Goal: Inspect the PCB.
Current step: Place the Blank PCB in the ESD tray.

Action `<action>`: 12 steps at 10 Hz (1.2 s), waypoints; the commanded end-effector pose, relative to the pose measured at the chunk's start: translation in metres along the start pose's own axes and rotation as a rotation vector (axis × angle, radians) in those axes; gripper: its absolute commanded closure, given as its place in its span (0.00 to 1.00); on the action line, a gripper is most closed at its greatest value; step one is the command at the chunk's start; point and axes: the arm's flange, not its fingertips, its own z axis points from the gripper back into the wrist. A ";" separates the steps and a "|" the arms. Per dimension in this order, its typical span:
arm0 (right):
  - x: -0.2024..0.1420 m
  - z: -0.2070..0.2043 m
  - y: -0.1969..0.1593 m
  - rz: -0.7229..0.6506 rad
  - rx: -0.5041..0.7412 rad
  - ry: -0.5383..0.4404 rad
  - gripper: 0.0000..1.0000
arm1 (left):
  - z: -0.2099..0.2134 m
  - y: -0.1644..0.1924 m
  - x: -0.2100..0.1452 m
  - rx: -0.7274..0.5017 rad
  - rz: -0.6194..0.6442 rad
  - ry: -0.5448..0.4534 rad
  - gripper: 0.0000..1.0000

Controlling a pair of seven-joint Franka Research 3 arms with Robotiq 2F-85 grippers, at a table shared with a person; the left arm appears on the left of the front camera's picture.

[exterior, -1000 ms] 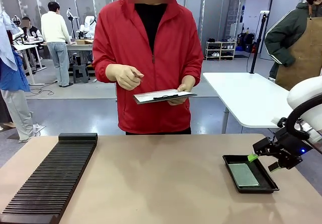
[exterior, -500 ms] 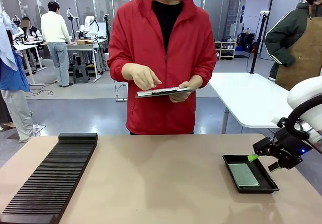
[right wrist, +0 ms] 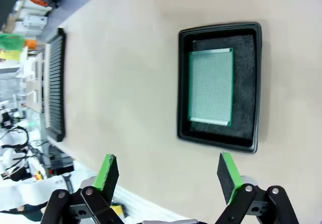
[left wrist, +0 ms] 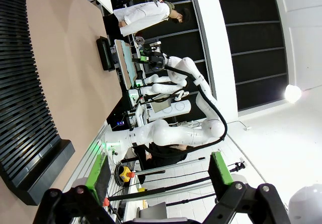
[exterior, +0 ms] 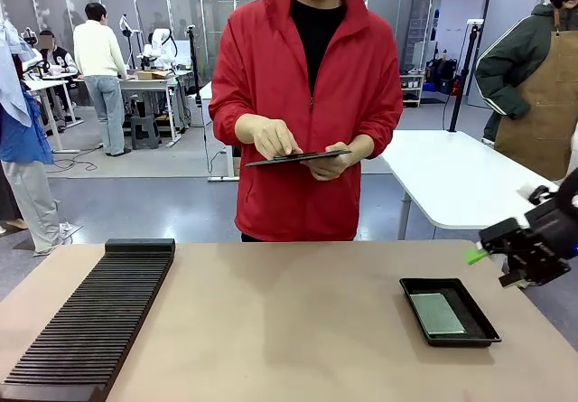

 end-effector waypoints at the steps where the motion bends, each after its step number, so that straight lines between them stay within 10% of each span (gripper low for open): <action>1: -0.017 0.037 -0.012 -0.083 0.137 0.022 0.00 | -0.001 -0.002 -0.002 0.009 -0.005 -0.005 0.00; 7: -0.096 0.108 -0.065 -0.240 0.619 -0.026 0.00 | -0.001 -0.002 -0.002 0.009 -0.005 -0.005 0.00; 12: -0.119 0.103 -0.087 -0.262 0.642 0.012 0.00 | -0.001 -0.002 -0.002 0.009 -0.005 -0.005 0.00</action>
